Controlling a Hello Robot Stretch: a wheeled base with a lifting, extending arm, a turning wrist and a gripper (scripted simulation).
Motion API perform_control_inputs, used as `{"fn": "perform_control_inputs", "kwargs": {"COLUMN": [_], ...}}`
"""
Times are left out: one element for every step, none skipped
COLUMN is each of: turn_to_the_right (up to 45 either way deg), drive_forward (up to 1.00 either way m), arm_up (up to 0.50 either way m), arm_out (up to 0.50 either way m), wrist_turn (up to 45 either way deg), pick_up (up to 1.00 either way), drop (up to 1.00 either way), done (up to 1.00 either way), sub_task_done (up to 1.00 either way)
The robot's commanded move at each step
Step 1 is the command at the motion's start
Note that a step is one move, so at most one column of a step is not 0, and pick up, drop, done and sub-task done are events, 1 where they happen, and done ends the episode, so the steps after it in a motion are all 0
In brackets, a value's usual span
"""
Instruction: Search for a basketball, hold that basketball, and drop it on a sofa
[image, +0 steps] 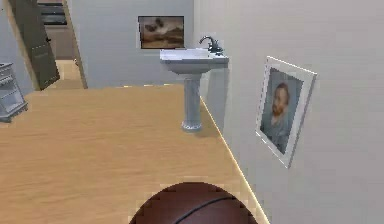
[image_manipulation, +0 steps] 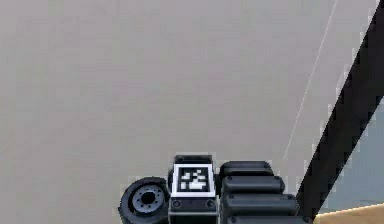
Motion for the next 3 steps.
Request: {"fn": "perform_control_inputs", "kwargs": {"turn_to_the_right": [33.0, 0.0, -45.0], "drive_forward": [0.0, 0.4, 0.0], "arm_up": [0.0, 0.0, 0.0], "arm_out": [0.0, 0.0, 0.0], "wrist_turn": [0.0, 0.0, 0.0], "pick_up": [0.0, 0.0, 0.0], "drop": [0.0, 0.0, 0.0], "done": [0.0, 0.0, 0.0], "sub_task_done": [0.0, 0.0, 0.0]}}
